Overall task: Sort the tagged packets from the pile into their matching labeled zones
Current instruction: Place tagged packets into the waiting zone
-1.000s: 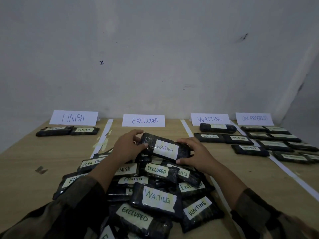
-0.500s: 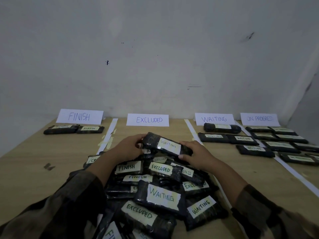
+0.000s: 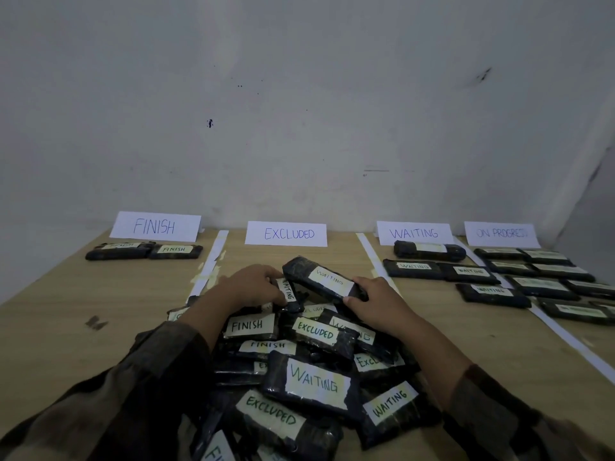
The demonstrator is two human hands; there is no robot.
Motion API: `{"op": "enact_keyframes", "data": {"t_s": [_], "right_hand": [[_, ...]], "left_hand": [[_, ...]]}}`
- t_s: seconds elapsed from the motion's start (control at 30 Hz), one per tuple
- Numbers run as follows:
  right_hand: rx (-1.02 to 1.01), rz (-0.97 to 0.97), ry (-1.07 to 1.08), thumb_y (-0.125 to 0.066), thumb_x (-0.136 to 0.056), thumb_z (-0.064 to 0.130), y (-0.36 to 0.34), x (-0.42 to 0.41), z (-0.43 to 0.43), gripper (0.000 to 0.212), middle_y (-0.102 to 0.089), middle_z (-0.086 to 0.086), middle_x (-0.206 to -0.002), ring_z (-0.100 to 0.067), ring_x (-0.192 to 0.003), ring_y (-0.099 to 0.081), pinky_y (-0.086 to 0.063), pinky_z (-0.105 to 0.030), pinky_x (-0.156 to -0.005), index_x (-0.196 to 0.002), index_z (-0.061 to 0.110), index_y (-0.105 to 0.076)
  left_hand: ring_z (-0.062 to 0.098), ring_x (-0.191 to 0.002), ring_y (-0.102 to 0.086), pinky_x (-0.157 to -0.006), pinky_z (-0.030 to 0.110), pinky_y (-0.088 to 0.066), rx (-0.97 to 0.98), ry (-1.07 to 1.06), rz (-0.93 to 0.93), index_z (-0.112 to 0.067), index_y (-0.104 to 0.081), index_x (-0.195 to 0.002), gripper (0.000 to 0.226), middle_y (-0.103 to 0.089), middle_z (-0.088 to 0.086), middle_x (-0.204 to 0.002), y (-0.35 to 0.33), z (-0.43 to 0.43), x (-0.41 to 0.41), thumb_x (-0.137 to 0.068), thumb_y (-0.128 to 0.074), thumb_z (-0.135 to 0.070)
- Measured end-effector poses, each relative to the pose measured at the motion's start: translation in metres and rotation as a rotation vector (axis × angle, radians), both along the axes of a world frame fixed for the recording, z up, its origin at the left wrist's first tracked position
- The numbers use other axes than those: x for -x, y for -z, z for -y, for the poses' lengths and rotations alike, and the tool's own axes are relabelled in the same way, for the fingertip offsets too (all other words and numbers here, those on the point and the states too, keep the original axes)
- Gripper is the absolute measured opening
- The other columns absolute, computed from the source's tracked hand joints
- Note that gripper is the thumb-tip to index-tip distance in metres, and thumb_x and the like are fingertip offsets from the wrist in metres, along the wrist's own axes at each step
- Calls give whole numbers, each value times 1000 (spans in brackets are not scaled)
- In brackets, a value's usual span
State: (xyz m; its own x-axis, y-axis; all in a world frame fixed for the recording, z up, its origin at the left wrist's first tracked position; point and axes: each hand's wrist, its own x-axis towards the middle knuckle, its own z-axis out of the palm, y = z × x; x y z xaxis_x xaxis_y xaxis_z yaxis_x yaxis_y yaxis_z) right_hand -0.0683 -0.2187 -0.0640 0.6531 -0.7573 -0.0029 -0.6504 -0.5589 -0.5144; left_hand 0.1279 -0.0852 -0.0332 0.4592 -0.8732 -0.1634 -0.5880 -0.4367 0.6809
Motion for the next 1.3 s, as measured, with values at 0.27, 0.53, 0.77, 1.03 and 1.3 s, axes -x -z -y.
{"op": "enact_keyframes", "data": {"t_s": [0.27, 0.53, 0.77, 1.03, 1.3], "right_hand": [[216, 105, -46, -63, -83, 47, -11, -13, -25, 36, -32, 2, -145, -21, -134, -31, -26, -43, -109, -116, 36, -56], [287, -172, -129, -43, -83, 71, -16, -55, -52, 56, -24, 0, -154, -19, -142, -15, -1, -58, -113, -87, 25, -73], [129, 0, -37, -62, -75, 65, -24, -52, -59, 37, -27, 6, -152, -13, -139, -24, -4, -55, -114, -79, 29, -69], [-190, 346, 28, -71, -76, 44, -34, -44, -52, 26, -52, 19, -80, -21, -117, -51, -33, -46, -107, -64, 21, -71], [-59, 412, -106, -71, -81, 32, -33, -35, -43, 7, -57, 15, -95, -12, -106, -56, -46, -34, -91, -86, 33, -66]], "left_hand": [[18, -92, -59, -81, 26, -46, -4, -43, -59, -15, -68, -112, 37, -62, -3, -94, 2, -1, -5, -75, -77, -15], [17, -117, -53, -108, 45, -30, -19, -35, 209, -32, -69, -110, 29, -65, -8, -116, 10, -2, -12, -83, -65, -43], [16, -120, -53, -105, 45, -36, 43, -58, 263, -41, -54, -113, 27, -58, -8, -125, 9, -8, -13, -88, -57, -31], [18, -86, -60, -76, 28, -47, 154, -17, 121, -34, -52, -126, 31, -63, 3, -107, -3, -10, -9, -98, -43, -23], [8, -62, -51, -53, 15, -40, 318, -126, -164, -18, -72, -95, 11, -64, -1, -79, -15, -19, -10, -89, -63, -18]]}}
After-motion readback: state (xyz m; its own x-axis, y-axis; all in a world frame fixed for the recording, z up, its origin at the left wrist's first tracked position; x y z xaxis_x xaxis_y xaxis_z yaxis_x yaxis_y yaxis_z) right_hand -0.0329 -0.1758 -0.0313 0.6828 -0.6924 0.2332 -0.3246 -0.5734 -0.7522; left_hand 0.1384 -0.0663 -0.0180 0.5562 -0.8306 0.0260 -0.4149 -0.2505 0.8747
